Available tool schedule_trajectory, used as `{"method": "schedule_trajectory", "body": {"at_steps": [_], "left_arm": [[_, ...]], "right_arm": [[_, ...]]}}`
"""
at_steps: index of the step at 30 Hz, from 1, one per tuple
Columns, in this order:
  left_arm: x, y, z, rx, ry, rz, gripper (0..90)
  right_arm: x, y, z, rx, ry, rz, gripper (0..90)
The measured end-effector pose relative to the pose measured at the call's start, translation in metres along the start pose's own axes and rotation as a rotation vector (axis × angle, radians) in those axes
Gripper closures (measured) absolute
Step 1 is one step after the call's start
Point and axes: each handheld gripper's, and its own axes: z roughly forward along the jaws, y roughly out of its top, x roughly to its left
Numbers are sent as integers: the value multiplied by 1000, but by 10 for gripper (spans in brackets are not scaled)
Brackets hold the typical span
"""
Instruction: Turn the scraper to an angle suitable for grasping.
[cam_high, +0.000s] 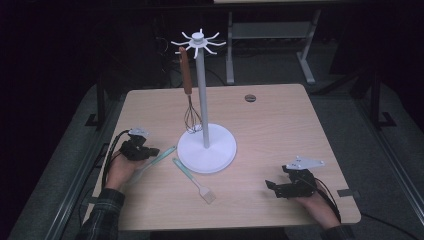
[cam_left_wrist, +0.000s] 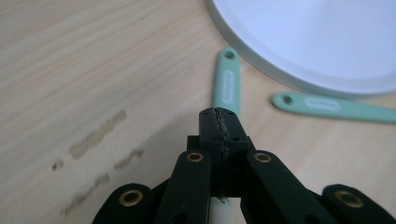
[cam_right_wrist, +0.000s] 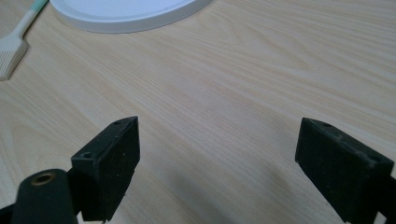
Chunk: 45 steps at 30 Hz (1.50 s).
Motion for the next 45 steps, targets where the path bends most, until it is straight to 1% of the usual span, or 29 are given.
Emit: {"method": "schedule_trajectory", "body": {"at_steps": [1,2,3,4,5,9,10,11,12,14,15,17,18,21,22,24,25,26,27,29,30,32,36,38,43,45], "left_arm": [[-1,-3,-3,9,3,4,886],[-1,-6,-5,7,2,4,850],[-2,-11,-8,12,-9,4,843],[-3,-15,-9,6,-10,-9,835],[-3,-18,-11,13,-6,2,824],[-6,-30,-18,-2,-8,-6,780],[-7,-31,-18,7,4,1,774],[-7,-33,-18,4,14,11,770],[-7,-34,-18,4,18,-1,768],[-6,-36,-17,16,36,14,768],[-6,-37,-16,16,41,9,761],[-6,-39,-15,30,46,14,761],[-6,-40,-15,21,46,13,761],[-7,-41,-15,19,57,15,762],[-8,-42,-15,16,67,10,766],[-10,-43,-16,16,79,13,766],[-11,-43,-15,3,84,0,766],[-13,-44,-15,5,93,2,765],[-14,-44,-15,7,106,15,765],[-17,-43,-15,13,129,18,780],[-18,-43,-15,16,134,17,790],[-18,-43,-15,17,134,14,794],[-17,-42,-15,20,129,-5,802],[-18,-41,-15,25,136,-1,807],[-15,-42,-15,14,112,-41,813],[-15,-42,-16,10,110,-52,816]], "right_arm": [[0,0,0,0,0,1,140],[0,0,0,0,2,0,140],[0,0,0,0,2,-1,140],[1,0,0,3,3,-3,140],[1,0,0,4,3,-3,140],[1,0,0,2,2,-2,140],[1,0,0,2,2,-2,140],[1,0,0,2,1,-3,140],[1,0,0,4,1,-2,140],[1,0,0,4,2,-3,140],[1,0,0,5,2,-3,140],[1,0,0,3,2,-4,140],[1,0,0,3,1,-3,140],[1,0,0,1,1,-2,140],[1,0,0,1,1,-3,140],[1,0,0,3,2,-3,140],[1,0,0,3,2,-3,140],[1,0,0,3,2,-2,140],[2,0,0,3,2,-1,140],[2,0,0,4,1,-2,140],[2,0,0,4,1,-2,140],[2,0,0,3,1,-4,140],[2,0,0,3,1,-1,140],[2,0,0,4,0,-2,140],[1,0,-1,3,2,-1,140],[1,0,-1,3,2,-2,140]]}}
